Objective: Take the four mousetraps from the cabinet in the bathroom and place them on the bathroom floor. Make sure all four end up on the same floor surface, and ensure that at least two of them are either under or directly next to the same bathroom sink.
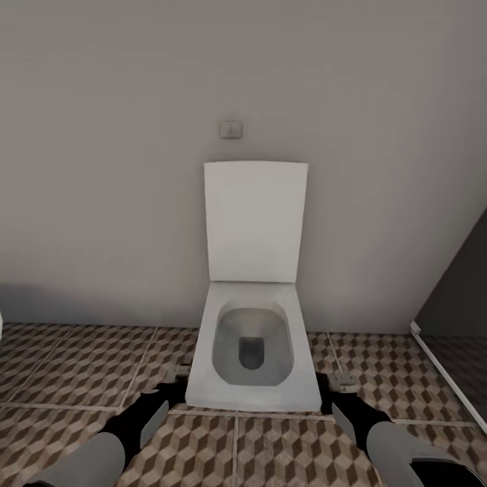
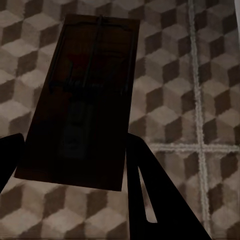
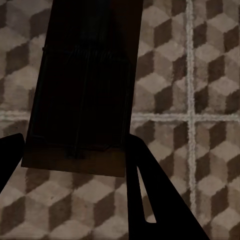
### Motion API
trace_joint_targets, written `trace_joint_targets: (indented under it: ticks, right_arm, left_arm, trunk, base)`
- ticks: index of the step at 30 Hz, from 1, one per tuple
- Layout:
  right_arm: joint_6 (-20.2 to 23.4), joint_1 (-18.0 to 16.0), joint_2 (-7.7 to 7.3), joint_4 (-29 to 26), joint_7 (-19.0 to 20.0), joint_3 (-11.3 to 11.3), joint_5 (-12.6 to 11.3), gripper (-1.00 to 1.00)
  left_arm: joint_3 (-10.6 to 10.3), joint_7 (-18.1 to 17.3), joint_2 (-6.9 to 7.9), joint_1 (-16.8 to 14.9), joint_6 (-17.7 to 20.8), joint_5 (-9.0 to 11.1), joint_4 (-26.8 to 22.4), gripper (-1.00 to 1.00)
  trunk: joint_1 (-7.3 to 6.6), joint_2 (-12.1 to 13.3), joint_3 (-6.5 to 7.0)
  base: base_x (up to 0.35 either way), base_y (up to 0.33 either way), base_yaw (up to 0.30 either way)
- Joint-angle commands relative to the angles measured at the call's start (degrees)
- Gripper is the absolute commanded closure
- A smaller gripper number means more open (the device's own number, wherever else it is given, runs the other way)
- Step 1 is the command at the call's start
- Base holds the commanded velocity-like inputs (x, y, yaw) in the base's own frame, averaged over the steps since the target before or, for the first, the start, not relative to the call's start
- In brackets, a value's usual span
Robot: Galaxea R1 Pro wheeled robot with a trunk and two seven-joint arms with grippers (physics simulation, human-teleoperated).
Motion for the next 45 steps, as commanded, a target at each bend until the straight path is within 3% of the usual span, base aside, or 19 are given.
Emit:
trace_joint_targets:
  ticks: [1,11,22,38,45]
  right_arm:
    - [0.33,-0.01,-0.01,-0.10,-0.07,-0.09,0.29,1.00]
    - [0.26,0.00,-0.08,-0.06,-0.06,-0.09,0.29,1.00]
    - [-0.08,0.00,-0.21,-0.32,-0.04,-0.19,0.26,1.00]
    - [-2.02,0.00,-2.12,-0.66,-0.01,-0.27,0.03,1.00]
    - [-2.06,0.00,-2.18,-0.66,-0.01,-0.27,0.10,1.00]
  left_arm:
    - [-0.88,0.31,-0.96,0.01,0.24,0.73,-0.13,1.00]
    - [-0.73,0.32,-0.40,0.01,-0.18,0.73,-0.20,1.00]
    - [-0.61,0.23,1.19,0.01,-0.67,0.73,-0.75,1.00]
    - [-0.60,0.22,1.62,0.01,-0.78,0.73,-1.09,1.00]
    - [-0.60,0.38,1.62,0.01,-0.83,0.73,-1.17,1.00]
  trunk:
    - [0.01,-0.04,-0.28]
    - [0.27,-0.17,-2.50]
    - [0.55,-0.32,-4.93]
    - [0.96,-0.53,-8.48]
    - [0.96,-0.53,-8.48]
  base:
    - [0.000,0.000,0.000]
    - [0.000,0.000,0.000]
    - [0.000,0.000,0.000]
    - [0.000,0.000,0.000]
    - [0.000,0.000,0.000]
